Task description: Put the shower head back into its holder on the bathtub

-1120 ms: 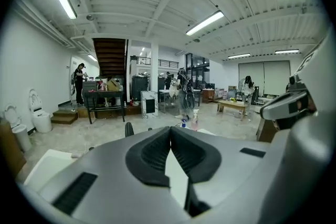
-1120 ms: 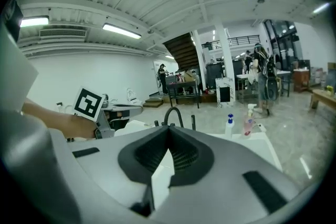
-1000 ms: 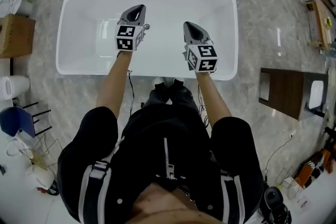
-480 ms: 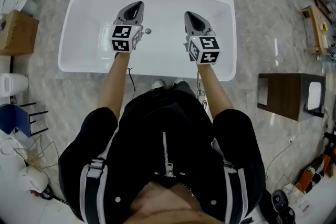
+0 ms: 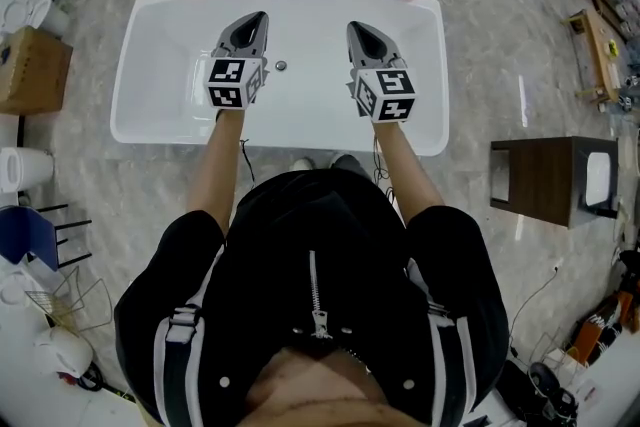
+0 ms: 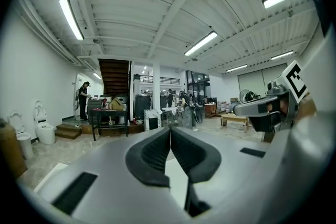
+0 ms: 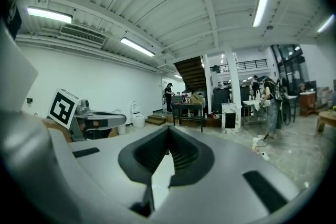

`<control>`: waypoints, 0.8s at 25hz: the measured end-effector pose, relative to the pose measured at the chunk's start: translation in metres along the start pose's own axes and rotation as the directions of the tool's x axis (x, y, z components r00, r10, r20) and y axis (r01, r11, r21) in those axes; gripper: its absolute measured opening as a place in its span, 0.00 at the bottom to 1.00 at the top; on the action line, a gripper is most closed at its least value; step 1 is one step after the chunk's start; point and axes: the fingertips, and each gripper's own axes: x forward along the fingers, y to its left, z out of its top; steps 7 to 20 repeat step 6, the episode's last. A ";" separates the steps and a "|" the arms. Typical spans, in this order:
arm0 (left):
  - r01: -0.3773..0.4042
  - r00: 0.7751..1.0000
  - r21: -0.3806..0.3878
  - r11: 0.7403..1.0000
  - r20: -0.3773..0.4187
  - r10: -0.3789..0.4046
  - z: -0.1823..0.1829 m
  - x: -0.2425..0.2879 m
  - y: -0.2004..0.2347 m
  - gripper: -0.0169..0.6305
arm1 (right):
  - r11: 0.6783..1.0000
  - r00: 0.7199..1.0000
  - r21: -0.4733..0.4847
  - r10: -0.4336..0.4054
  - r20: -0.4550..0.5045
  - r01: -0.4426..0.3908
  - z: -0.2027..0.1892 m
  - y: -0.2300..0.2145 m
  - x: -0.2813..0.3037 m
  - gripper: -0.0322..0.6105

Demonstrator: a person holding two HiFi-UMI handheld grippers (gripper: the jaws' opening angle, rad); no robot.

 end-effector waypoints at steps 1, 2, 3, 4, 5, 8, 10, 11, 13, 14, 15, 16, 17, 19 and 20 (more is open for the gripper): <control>0.001 1.000 0.000 1.000 -0.001 -0.001 -0.001 -0.001 0.000 0.07 | 1.000 1.000 0.000 -0.003 0.000 0.003 0.000 0.000 0.000 0.06; 0.002 1.000 0.000 1.000 -0.001 -0.002 -0.002 -0.002 0.000 0.07 | 1.000 1.000 0.001 -0.004 0.000 0.004 0.000 0.000 -0.001 0.06; 0.003 1.000 0.000 1.000 -0.001 -0.003 -0.002 -0.003 0.001 0.07 | 1.000 1.000 0.002 -0.006 0.000 0.006 0.000 0.000 -0.001 0.06; 0.003 1.000 0.000 1.000 -0.001 -0.003 -0.002 -0.004 0.001 0.07 | 1.000 1.000 0.003 -0.006 0.001 0.006 0.000 0.000 -0.001 0.06; 0.004 1.000 0.000 1.000 -0.001 -0.004 -0.002 -0.004 0.002 0.07 | 1.000 1.000 0.004 -0.007 0.001 0.007 0.001 0.000 -0.001 0.06; 0.004 1.000 -0.001 1.000 -0.001 -0.004 -0.003 -0.005 0.002 0.07 | 1.000 1.000 0.004 -0.008 0.002 0.008 0.001 0.001 -0.001 0.06; 0.004 1.000 -0.001 1.000 -0.001 -0.004 -0.003 -0.005 0.002 0.07 | 1.000 1.000 0.004 -0.008 0.002 0.008 0.001 0.001 -0.001 0.06; 0.004 1.000 -0.001 1.000 -0.001 -0.004 -0.003 -0.005 0.002 0.07 | 1.000 1.000 0.004 -0.008 0.002 0.008 0.001 0.001 -0.001 0.06; 0.004 1.000 -0.001 1.000 -0.001 -0.004 -0.003 -0.005 0.002 0.07 | 1.000 1.000 0.004 -0.008 0.002 0.008 0.001 0.001 -0.001 0.06; 0.004 1.000 -0.001 1.000 -0.001 -0.004 -0.003 -0.005 0.002 0.07 | 1.000 1.000 0.004 -0.008 0.002 0.008 0.001 0.001 -0.001 0.06; 0.004 1.000 -0.001 1.000 -0.001 -0.004 -0.003 -0.005 0.002 0.07 | 1.000 1.000 0.004 -0.008 0.002 0.008 0.001 0.001 -0.001 0.06; 0.004 1.000 -0.001 1.000 -0.001 -0.004 -0.003 -0.005 0.002 0.07 | 1.000 1.000 0.004 -0.008 0.002 0.008 0.001 0.001 -0.001 0.06; 0.004 1.000 -0.001 1.000 -0.001 -0.004 -0.003 -0.005 0.002 0.07 | 1.000 1.000 0.004 -0.008 0.002 0.008 0.001 0.001 -0.001 0.06; 0.004 1.000 -0.001 1.000 -0.001 -0.004 -0.003 -0.005 0.002 0.07 | 1.000 1.000 0.004 -0.008 0.002 0.008 0.001 0.001 -0.001 0.06; 0.004 1.000 -0.001 1.000 -0.001 -0.004 -0.003 -0.005 0.002 0.07 | 1.000 1.000 0.004 -0.008 0.002 0.008 0.001 0.001 -0.001 0.06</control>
